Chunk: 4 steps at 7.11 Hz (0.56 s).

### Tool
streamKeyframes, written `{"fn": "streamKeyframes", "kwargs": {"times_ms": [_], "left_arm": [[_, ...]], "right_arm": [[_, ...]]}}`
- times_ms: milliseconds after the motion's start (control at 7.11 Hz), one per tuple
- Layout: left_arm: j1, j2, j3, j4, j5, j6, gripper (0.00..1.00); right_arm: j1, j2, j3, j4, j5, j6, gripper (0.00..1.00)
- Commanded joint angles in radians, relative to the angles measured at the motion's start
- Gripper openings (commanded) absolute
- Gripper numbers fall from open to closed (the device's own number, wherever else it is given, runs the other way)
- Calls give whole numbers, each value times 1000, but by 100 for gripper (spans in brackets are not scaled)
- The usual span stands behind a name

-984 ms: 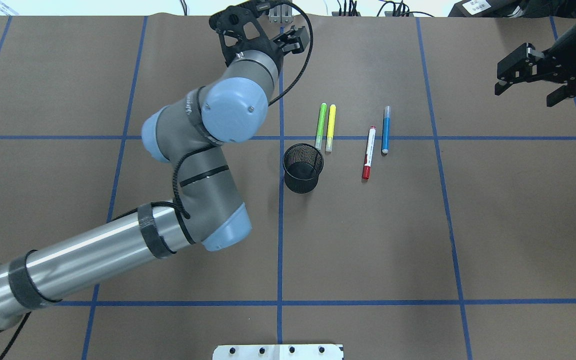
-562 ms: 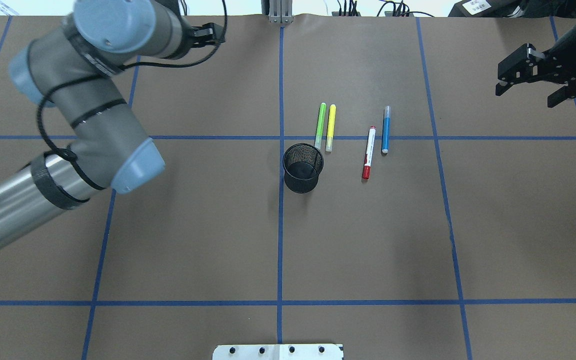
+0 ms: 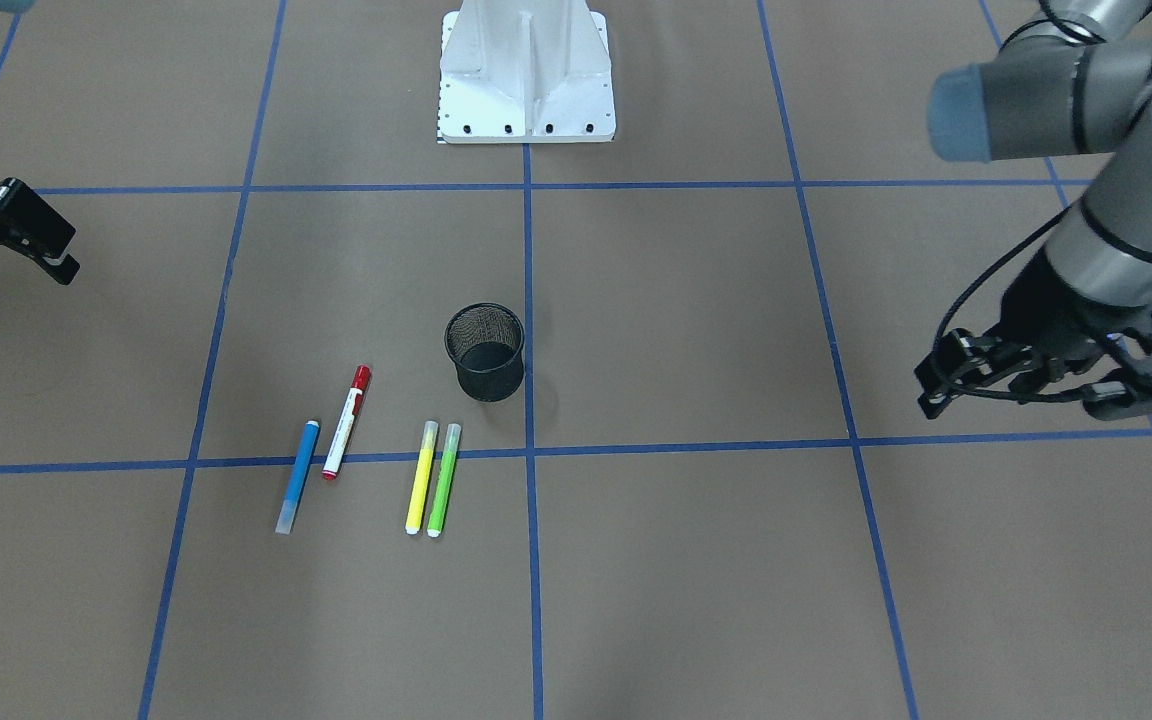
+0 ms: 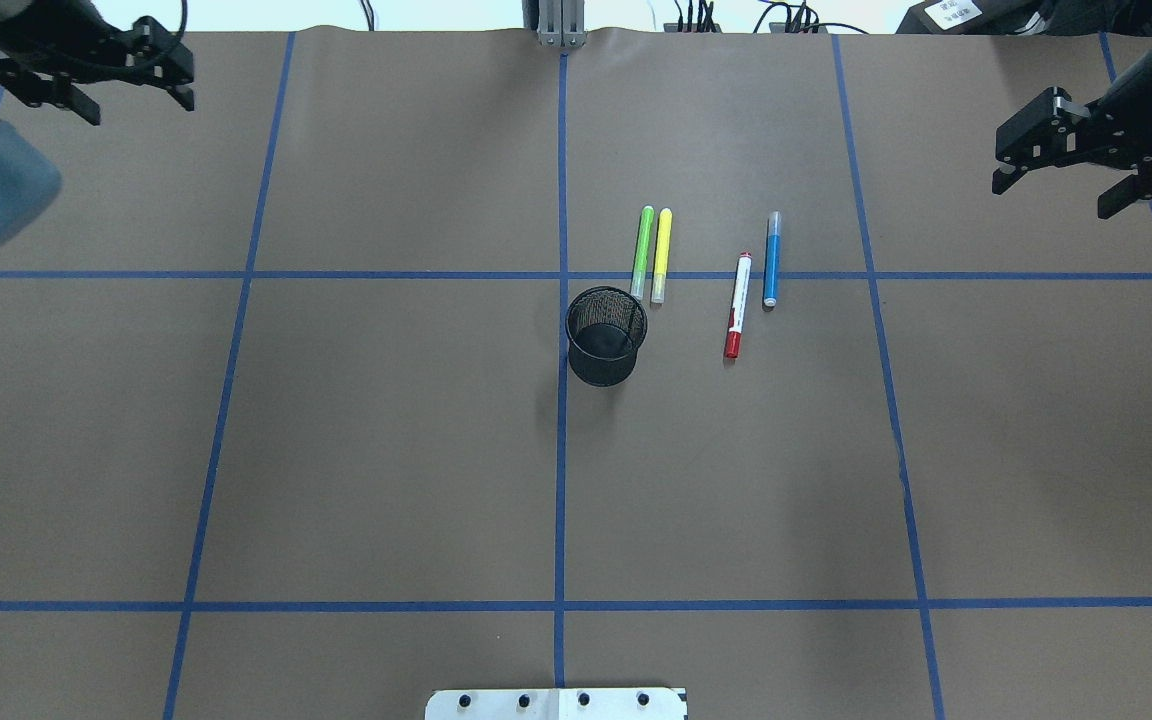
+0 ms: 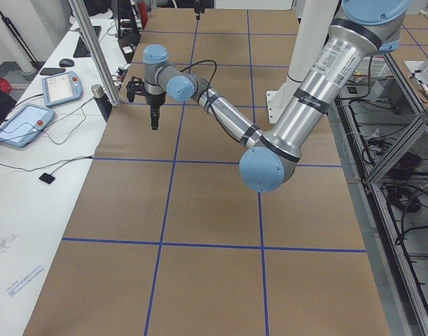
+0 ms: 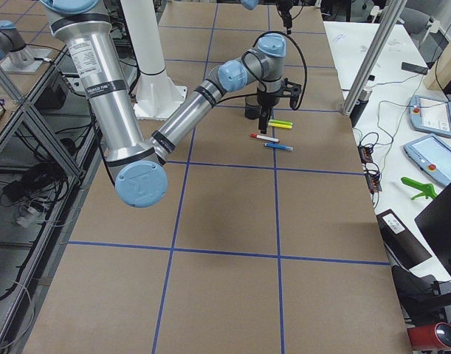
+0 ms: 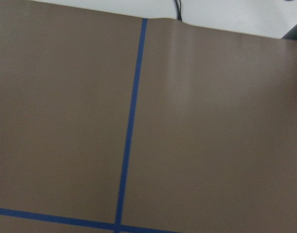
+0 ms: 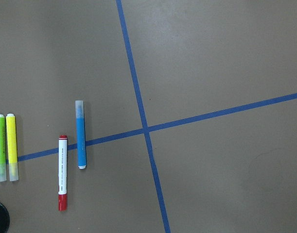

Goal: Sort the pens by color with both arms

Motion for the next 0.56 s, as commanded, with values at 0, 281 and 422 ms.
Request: {"fn": "streamKeyframes", "kwargs": {"times_ms": [0, 281, 422], "left_arm": [[-123, 68, 0, 188, -60, 357, 100], [-171, 118, -2, 211, -60, 471, 100], [-179, 139, 3, 214, -60, 518, 100]], "right_arm": [[2, -8, 9, -36, 8, -21, 100], [165, -89, -149, -30, 49, -479, 100], [243, -117, -263, -22, 42, -661, 100]]}}
